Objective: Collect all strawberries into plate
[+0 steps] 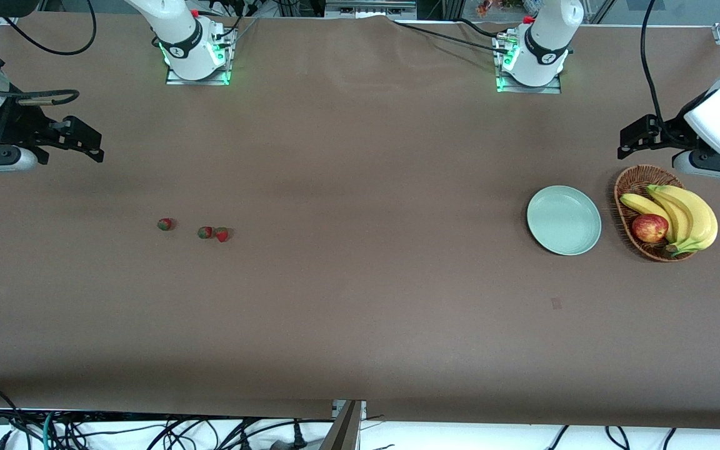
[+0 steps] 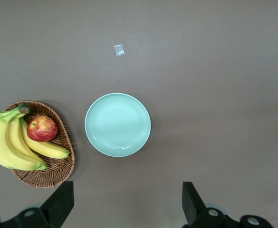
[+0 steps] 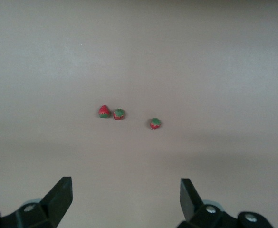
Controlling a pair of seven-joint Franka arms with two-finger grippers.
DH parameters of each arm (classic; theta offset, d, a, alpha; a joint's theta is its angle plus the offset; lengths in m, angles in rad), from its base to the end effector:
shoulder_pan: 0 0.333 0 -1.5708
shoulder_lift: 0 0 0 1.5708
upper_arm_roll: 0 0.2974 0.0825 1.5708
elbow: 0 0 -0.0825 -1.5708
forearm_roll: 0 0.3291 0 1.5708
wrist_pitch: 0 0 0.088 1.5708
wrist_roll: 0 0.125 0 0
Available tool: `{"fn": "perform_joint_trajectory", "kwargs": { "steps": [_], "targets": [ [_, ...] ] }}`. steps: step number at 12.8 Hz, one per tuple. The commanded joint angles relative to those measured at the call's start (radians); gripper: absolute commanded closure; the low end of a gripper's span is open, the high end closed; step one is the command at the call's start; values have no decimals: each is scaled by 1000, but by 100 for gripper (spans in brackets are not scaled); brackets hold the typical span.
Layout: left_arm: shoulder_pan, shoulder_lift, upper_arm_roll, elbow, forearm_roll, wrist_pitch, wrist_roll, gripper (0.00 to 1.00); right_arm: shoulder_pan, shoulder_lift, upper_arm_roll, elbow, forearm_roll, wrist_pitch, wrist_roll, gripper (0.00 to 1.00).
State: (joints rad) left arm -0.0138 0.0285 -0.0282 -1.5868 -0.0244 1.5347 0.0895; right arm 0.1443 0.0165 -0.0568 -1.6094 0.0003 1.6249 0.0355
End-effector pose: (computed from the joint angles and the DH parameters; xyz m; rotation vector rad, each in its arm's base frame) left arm 0.5005 -0.0240 0.5641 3.1053 -0.2043 -0.1245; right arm 0.5064 0.0447 0.5682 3.1398 0.0816 -0.0015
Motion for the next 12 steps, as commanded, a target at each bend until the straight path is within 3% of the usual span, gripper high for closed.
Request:
{"fn": "perform_joint_trajectory", "kwargs": {
  "steps": [1, 12],
  "targets": [
    [-11, 1, 4, 19, 18, -2, 6, 0, -6, -6, 8, 2, 0, -13, 7, 0],
    [-11, 8, 4, 19, 20, 1, 6, 0, -14, 5, 3, 22, -2, 0, -14, 0]
  ]
}}
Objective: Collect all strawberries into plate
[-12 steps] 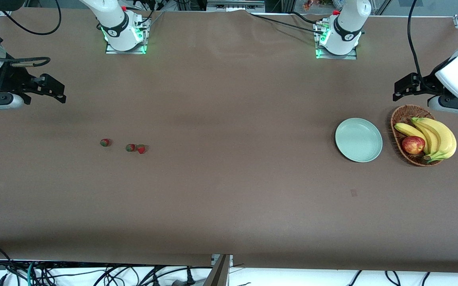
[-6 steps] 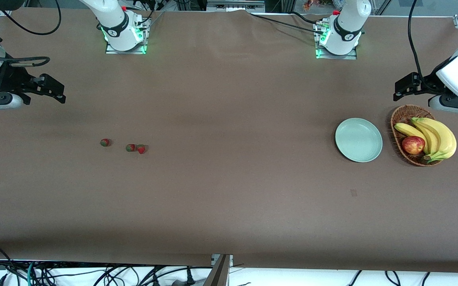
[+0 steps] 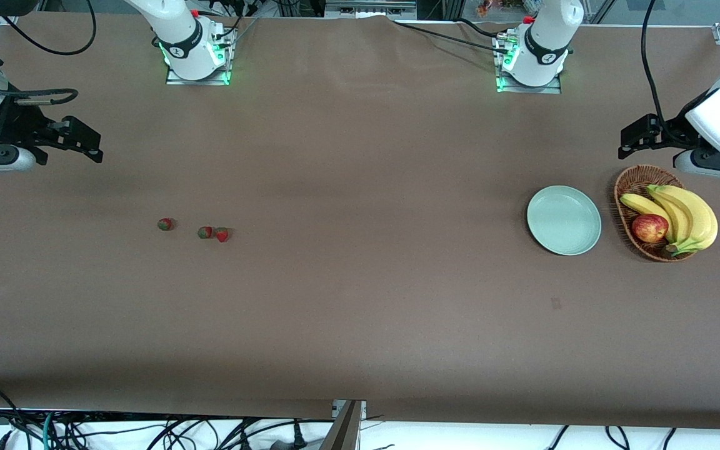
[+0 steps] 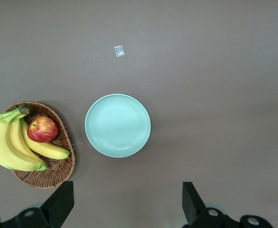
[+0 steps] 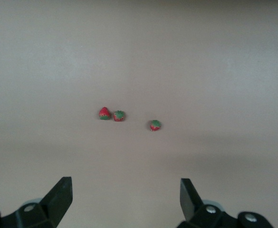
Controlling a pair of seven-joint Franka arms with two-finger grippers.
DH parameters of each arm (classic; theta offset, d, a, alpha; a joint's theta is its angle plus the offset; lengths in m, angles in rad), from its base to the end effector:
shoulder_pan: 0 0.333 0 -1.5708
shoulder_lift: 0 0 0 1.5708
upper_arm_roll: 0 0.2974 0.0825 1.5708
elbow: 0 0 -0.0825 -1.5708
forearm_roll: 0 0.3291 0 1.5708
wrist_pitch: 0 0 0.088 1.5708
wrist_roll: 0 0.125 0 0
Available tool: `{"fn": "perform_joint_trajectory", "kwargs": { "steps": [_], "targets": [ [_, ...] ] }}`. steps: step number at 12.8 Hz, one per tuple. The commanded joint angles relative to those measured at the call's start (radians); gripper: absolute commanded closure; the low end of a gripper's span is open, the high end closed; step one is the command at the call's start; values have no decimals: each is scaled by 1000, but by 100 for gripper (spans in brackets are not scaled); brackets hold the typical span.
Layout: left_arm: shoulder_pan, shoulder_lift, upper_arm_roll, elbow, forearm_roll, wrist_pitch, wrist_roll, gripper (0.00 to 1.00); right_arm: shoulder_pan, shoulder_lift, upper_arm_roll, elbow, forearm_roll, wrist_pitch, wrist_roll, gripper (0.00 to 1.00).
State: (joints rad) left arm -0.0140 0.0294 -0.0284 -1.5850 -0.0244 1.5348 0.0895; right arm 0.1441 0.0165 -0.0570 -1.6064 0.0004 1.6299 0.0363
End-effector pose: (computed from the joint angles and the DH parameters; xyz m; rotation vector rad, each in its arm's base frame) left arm 0.5008 -0.0242 0.5644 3.1053 -0.2050 -0.1229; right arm 0.5073 0.0446 0.5699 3.1405 0.0798 0.0111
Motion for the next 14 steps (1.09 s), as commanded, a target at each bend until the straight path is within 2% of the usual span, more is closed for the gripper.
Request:
{"fn": "perform_joint_trajectory", "kwargs": {
  "steps": [1, 6, 10, 12, 14],
  "targets": [
    [-11, 9, 5, 17, 20, 1, 6, 0, -15, 10, 3, 22, -2, -16, -18, 0],
    [-9, 9, 4, 17, 20, 2, 6, 0, -15, 23, 5, 23, -11, -19, -22, 0],
    [-11, 9, 4, 17, 18, 2, 6, 0, -14, 146, 5, -21, -8, -4, -156, 0],
    [-11, 9, 4, 17, 18, 2, 6, 0, -15, 219, 5, -90, -3, 110, -165, 0],
    [-11, 9, 4, 17, 18, 2, 6, 0, -21, 247, -7, -252, -5, 337, -167, 0]
  ]
}}
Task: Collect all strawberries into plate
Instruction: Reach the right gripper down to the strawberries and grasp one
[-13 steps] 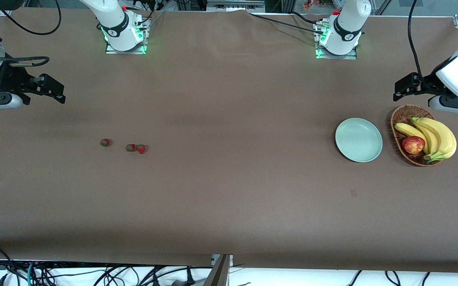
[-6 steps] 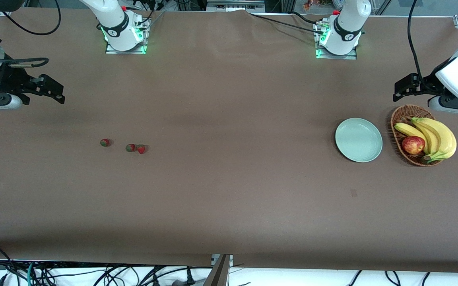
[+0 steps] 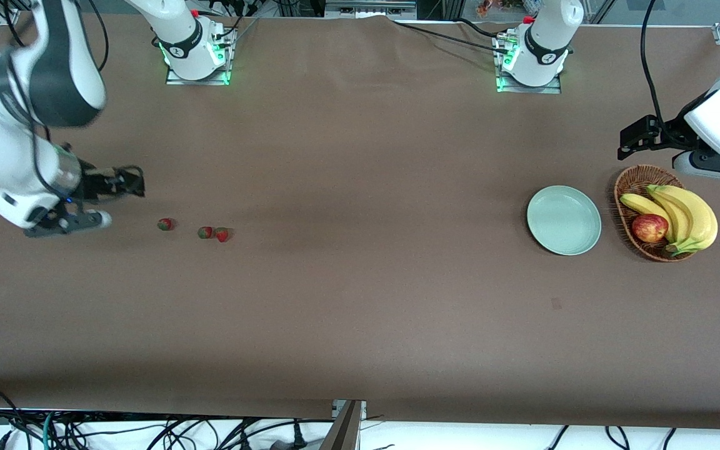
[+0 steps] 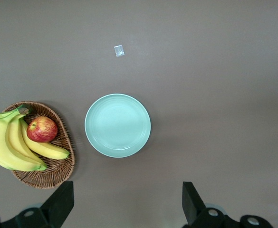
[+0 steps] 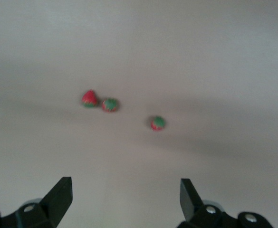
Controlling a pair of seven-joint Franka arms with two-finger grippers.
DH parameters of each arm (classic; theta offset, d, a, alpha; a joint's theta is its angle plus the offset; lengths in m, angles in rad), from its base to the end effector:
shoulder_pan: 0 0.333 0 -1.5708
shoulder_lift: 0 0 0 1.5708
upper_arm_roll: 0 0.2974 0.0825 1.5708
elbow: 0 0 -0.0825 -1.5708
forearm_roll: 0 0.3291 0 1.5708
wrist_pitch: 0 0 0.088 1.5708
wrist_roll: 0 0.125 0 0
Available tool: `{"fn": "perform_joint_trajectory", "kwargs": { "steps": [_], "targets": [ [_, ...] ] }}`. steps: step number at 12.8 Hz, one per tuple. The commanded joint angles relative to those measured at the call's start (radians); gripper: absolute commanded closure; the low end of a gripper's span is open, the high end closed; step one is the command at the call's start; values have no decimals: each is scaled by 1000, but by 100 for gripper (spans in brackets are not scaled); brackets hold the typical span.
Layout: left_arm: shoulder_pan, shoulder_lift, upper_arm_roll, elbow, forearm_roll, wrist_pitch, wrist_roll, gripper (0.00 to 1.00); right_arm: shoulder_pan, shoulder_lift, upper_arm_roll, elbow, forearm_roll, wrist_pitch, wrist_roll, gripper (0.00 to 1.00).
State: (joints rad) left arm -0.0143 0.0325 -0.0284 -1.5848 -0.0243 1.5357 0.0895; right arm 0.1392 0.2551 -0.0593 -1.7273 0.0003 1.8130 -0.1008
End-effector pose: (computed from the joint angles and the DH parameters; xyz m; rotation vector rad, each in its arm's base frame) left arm 0.5016 -0.0243 0.5630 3.1051 -0.2054 -0.1261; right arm 0.5532 0.0465 0.4061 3.1046 0.2821 -0.2642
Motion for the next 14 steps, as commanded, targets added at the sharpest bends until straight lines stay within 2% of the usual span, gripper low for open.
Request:
{"fn": "perform_joint_trajectory", "kwargs": {
  "steps": [1, 3, 5, 9, 12, 14],
  "targets": [
    [-10, 6, 4, 17, 18, 1, 6, 0, -18, 33, -20, -208, -5, 281, -37, 0],
    [-10, 6, 4, 17, 18, 1, 6, 0, -26, 108, -51, -283, -2, 466, -80, 0],
    [-10, 6, 4, 17, 18, 1, 6, 0, -61, 173, -51, -307, 3, 557, -92, 1],
    [-10, 6, 4, 17, 18, 1, 6, 0, -73, 194, -48, -342, 61, 568, -108, 1],
    [-10, 6, 4, 19, 18, 1, 6, 0, -73, 207, -45, -383, 64, 647, -106, 2],
    [-10, 6, 4, 19, 18, 1, 6, 0, -73, 210, -40, -396, 64, 664, -108, 8]
  ]
}}
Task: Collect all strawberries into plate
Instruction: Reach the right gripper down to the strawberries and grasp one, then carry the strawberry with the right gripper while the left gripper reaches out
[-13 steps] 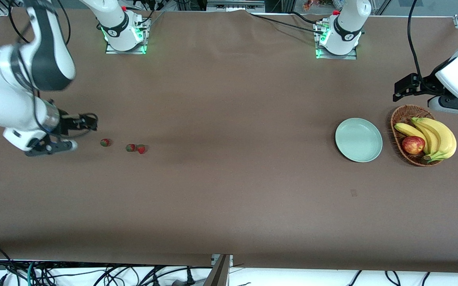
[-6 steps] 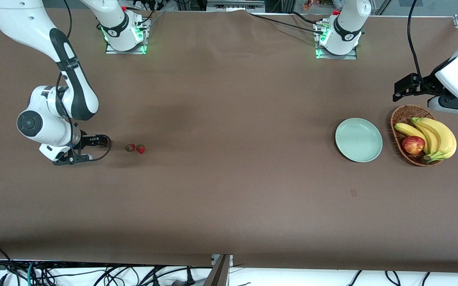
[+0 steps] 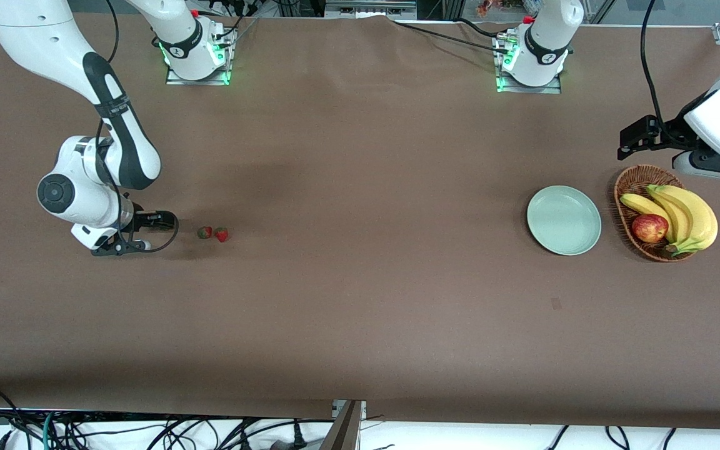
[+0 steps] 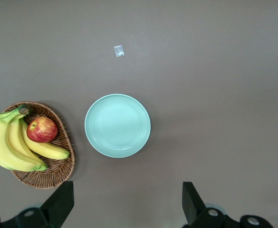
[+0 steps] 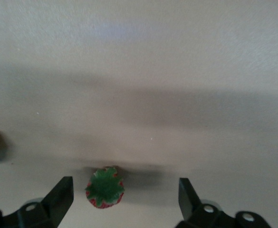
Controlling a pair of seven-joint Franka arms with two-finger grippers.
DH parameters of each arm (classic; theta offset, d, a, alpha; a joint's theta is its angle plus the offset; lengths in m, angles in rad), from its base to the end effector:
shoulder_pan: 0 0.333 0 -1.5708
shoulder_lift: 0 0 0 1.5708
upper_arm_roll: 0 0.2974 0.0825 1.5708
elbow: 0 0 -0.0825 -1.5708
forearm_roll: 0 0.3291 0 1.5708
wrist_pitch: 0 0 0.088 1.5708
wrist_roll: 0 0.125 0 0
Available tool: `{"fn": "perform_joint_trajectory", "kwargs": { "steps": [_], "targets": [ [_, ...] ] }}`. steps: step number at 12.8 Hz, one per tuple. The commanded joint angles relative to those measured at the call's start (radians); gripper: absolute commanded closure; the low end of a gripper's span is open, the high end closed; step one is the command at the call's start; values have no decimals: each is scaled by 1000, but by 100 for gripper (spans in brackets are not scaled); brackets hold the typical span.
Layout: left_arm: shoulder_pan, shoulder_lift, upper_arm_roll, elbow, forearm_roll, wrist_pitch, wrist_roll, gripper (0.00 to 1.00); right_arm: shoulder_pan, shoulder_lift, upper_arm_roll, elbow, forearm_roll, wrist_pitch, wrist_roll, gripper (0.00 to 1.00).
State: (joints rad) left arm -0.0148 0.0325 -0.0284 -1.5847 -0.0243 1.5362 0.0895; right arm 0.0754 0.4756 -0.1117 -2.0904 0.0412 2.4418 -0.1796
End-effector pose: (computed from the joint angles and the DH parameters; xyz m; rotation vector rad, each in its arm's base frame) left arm 0.5017 -0.0246 0.5630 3.1052 -0.2061 -0.1251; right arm 0.5298 -0.0192 0.1950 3.1162 0.1862 -0.1919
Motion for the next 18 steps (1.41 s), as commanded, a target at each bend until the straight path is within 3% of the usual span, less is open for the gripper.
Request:
{"fn": "perform_joint_trajectory", "kwargs": {
  "steps": [1, 4, 9, 13, 16, 18],
  "targets": [
    [-10, 6, 4, 17, 18, 1, 6, 0, -8, -12, 17, -43, 23, 34, -29, 13],
    [-10, 6, 4, 19, 18, 1, 6, 0, -9, -20, 29, -54, 23, 31, -28, 32],
    [-10, 6, 4, 19, 18, 1, 6, 0, -8, -40, 36, -50, 22, 20, -32, 80],
    [-10, 6, 4, 19, 17, 2, 6, 0, -5, -141, 102, 61, 22, -212, -18, 80],
    [-10, 6, 4, 17, 17, 2, 6, 0, 1, -132, 203, 199, 29, -279, 53, 80],
    [-13, 6, 4, 17, 17, 2, 6, 0, 73, -89, 257, 286, 29, -280, 235, 80]
  ]
}}
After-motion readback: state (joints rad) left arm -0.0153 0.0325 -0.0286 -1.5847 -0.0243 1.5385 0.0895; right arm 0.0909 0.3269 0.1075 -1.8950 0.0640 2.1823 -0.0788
